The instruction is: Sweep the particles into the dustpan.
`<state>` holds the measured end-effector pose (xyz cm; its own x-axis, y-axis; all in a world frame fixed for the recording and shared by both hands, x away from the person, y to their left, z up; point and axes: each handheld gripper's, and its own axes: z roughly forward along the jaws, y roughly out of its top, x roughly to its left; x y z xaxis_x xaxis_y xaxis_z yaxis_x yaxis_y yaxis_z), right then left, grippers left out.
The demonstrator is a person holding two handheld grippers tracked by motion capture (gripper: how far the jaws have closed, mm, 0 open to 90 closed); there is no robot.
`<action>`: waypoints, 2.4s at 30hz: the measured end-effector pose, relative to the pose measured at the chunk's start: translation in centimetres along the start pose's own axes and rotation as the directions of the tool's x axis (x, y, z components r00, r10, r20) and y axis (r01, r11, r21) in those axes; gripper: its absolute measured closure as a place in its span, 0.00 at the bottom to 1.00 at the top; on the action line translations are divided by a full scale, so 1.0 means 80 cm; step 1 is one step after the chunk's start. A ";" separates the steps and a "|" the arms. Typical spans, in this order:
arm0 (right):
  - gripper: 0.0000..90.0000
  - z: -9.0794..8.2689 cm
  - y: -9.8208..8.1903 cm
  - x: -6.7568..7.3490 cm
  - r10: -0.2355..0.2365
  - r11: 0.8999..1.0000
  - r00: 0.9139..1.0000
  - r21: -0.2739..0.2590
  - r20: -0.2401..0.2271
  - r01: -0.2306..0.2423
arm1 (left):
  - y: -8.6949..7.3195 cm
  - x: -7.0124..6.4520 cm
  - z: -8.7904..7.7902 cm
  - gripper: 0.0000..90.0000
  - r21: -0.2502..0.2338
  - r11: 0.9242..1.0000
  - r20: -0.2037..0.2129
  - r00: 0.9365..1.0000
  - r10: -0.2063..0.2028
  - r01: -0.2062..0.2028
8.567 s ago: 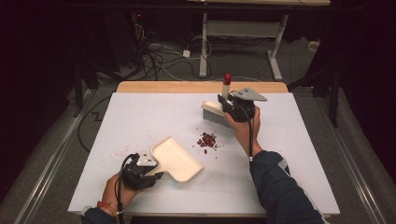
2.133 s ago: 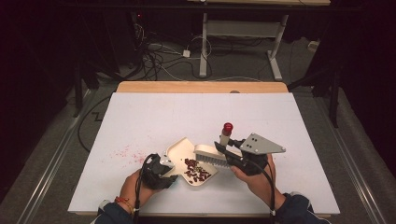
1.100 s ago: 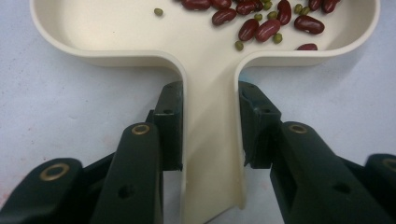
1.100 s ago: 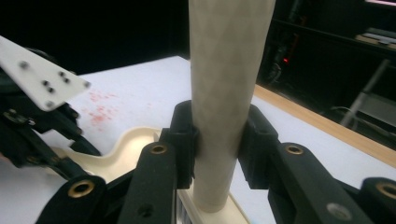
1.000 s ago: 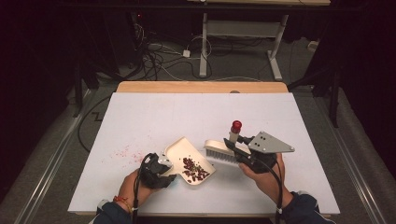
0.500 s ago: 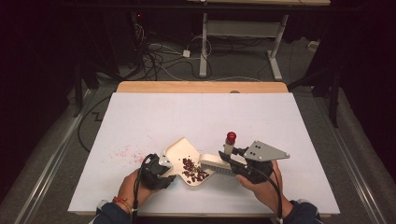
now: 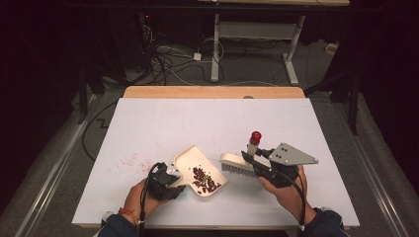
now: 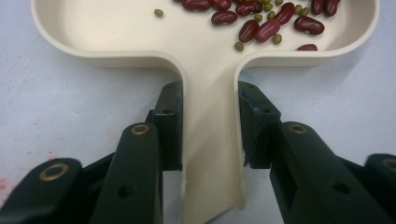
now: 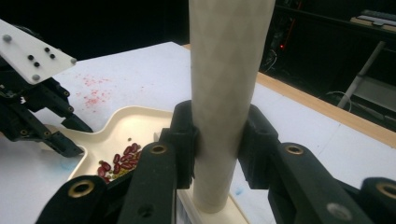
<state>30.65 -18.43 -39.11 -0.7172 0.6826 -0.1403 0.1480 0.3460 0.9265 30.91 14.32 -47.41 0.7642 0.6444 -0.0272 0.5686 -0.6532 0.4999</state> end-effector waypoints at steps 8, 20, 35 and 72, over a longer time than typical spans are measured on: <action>0.78 0.041 0.011 0.003 -0.013 0.999 1.000 -0.045 -0.003 0.013 | 0.002 -0.002 0.000 0.70 -0.008 1.000 0.000 1.000 -0.004 0.004; 0.78 0.096 0.015 0.035 -0.026 0.999 0.998 -0.042 -0.051 0.024 | 0.001 -0.003 0.003 0.71 -0.019 1.000 -0.003 1.000 -0.014 0.014; 0.78 0.069 0.029 0.049 -0.014 0.999 0.995 -0.046 -0.102 0.009 | -0.002 0.009 -0.003 0.71 -0.037 0.998 0.011 0.999 -0.046 0.046; 0.78 -0.076 0.000 -0.072 0.073 0.996 0.997 0.042 -0.017 -0.073 | -0.007 0.025 -0.004 0.70 -0.034 0.998 0.014 0.998 -0.059 0.060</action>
<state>30.61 -26.29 -36.14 -0.7159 0.6951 -0.0659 0.2280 0.3219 0.9189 32.04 16.07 -47.49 0.7332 0.6765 -0.0689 0.6027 -0.5996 0.5265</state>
